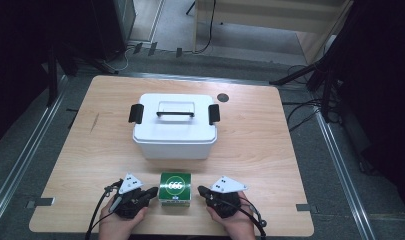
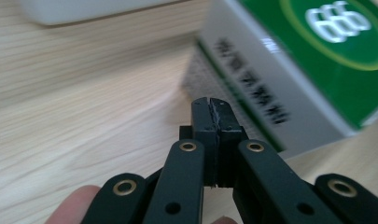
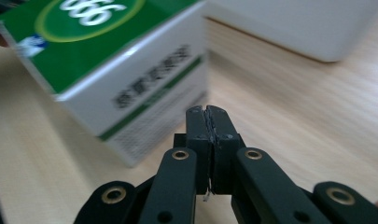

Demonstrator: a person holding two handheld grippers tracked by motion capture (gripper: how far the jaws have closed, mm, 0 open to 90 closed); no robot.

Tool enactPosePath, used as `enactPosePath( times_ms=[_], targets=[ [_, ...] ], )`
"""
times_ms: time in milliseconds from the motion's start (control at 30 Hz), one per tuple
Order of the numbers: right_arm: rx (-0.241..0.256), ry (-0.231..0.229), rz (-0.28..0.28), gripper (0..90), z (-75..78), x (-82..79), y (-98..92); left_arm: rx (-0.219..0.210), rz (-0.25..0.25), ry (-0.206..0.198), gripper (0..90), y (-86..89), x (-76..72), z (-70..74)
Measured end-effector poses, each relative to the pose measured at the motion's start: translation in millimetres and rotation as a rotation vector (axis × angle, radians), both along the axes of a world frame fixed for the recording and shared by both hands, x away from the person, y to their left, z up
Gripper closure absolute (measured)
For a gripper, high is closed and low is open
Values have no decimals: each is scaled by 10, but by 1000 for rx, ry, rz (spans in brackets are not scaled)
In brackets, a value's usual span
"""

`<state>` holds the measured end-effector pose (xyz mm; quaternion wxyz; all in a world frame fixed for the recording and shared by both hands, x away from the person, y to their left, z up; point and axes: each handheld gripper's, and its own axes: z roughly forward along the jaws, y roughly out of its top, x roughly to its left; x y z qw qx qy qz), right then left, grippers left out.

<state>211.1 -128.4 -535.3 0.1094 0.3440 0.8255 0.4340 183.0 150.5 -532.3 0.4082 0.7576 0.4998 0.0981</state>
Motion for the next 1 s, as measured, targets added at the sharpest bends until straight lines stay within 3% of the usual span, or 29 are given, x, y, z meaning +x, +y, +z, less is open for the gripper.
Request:
enactPosePath(
  times_ms=[167, 300, 400, 433, 533, 633, 667, 700, 733, 833, 900, 1000],
  targets=[
    [-3, -1, -1, 900, -17, -61, 84, -4, -4, -9, 900, -110, 5, -17],
    [7, 17, -3, 900, -26, -48, 24, -13, -4, -6, 900, -168, 34, -34],
    [7, 24, -11, 900, -40, -40, -5, -1, 3, -21, 900, -191, 48, -37],
    [-2, 18, -7, 896, -45, -32, -19, 22, 16, -41, 900, -196, 53, -40],
    [-40, -15, 3, 816, -25, -26, -85, 29, 44, -53, 797, -100, 65, -52],
    [-64, -61, -38, 712, -8, 9, -209, 19, 111, -95, 662, 155, 75, -61],
    [-64, -61, -38, 712, -8, 9, -209, 19, 111, -95, 595, 155, 75, -61],
    [-50, -72, -67, 622, -14, 63, -304, 26, 177, -112, 521, 330, 91, -56],
    [-49, -79, -73, 591, -14, 76, -331, 26, 213, -117, 468, 419, 102, -54],
    [-98, -144, -68, 472, -13, 127, -406, 49, 305, -117, 272, 660, 153, -53],
    [-118, -149, -55, 421, -4, 146, -445, 47, 340, -98, 157, 800, 197, -64],
    [-137, -112, -15, 334, 32, 168, -501, 50, 368, -88, 71, 983, 249, -95]
  ],
)
